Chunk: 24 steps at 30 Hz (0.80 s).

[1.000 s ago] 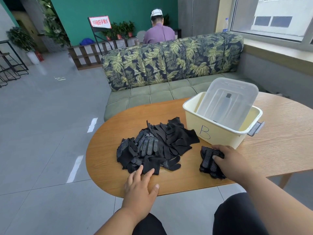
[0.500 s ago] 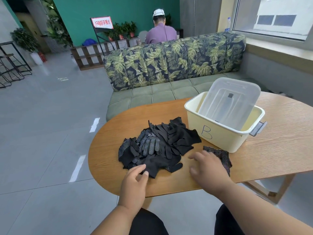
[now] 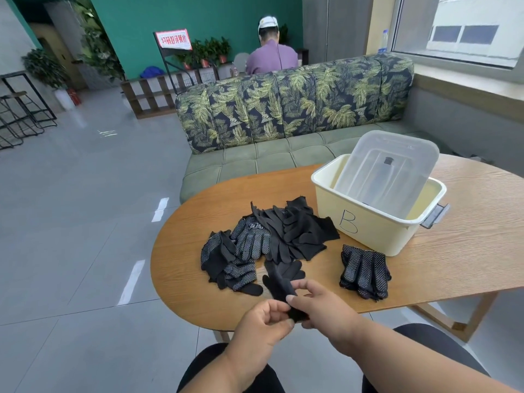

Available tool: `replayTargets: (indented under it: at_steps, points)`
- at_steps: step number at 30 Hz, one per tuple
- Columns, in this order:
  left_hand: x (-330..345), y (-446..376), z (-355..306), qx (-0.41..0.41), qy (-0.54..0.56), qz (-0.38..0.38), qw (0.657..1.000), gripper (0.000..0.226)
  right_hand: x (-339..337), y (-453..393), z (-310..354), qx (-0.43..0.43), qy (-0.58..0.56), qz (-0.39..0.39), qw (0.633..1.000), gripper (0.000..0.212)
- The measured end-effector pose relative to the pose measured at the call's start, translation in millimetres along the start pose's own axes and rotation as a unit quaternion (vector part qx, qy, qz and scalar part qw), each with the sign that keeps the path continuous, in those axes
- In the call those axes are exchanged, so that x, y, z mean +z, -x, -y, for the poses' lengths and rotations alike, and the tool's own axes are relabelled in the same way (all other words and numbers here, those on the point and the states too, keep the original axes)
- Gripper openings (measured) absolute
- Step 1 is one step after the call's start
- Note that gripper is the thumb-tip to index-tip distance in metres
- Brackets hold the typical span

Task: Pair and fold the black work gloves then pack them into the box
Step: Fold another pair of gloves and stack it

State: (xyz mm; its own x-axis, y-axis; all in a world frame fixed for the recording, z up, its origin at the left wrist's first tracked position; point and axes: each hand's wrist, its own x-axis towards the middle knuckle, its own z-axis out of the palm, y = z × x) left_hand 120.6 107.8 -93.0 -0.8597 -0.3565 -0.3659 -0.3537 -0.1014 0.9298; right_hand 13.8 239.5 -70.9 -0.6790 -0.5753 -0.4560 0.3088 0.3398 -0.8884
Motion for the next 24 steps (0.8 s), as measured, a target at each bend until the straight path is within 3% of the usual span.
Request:
replayTargets:
  at_steps: [3,6,9,11,13,16,19,22,24]
  points:
    - [-7,0,-1,0.006,-0.033,0.005,0.999,0.028,-5,3,0,0.004,-0.042,0.019,0.999,0.031]
    - [-22,-8,-2,0.059,-0.144,-0.052,0.986,0.018,-9,3,4,-0.003,-0.085,0.020,0.996,0.039]
    - [-44,-17,-4,0.134,-0.317,-0.181,0.921,0.026,-14,5,11,-0.027,-0.083,-0.002,0.996,0.041]
    - [-56,-22,-6,0.096,-0.393,-0.217,0.888,0.044,-17,6,15,-0.044,-0.016,-0.039,0.998,0.041]
    - [-64,-27,-7,0.033,-0.421,-0.206,0.883,0.061,-21,8,18,-0.050,0.028,-0.068,0.996,0.040]
    - [-68,-33,-7,0.002,-0.432,-0.172,0.885,0.065,-24,8,19,-0.058,0.023,-0.092,0.994,0.039]
    - [-66,-38,-3,0.023,-0.465,-0.163,0.870,0.062,-26,8,20,-0.077,0.006,-0.116,0.990,0.039]
    - [-66,-44,-1,0.069,-0.526,-0.205,0.822,0.055,-28,9,23,-0.089,-0.007,-0.133,0.987,0.039]
    - [-67,-47,-1,0.095,-0.533,-0.219,0.812,0.048,-29,10,25,-0.093,-0.012,-0.133,0.987,0.039]
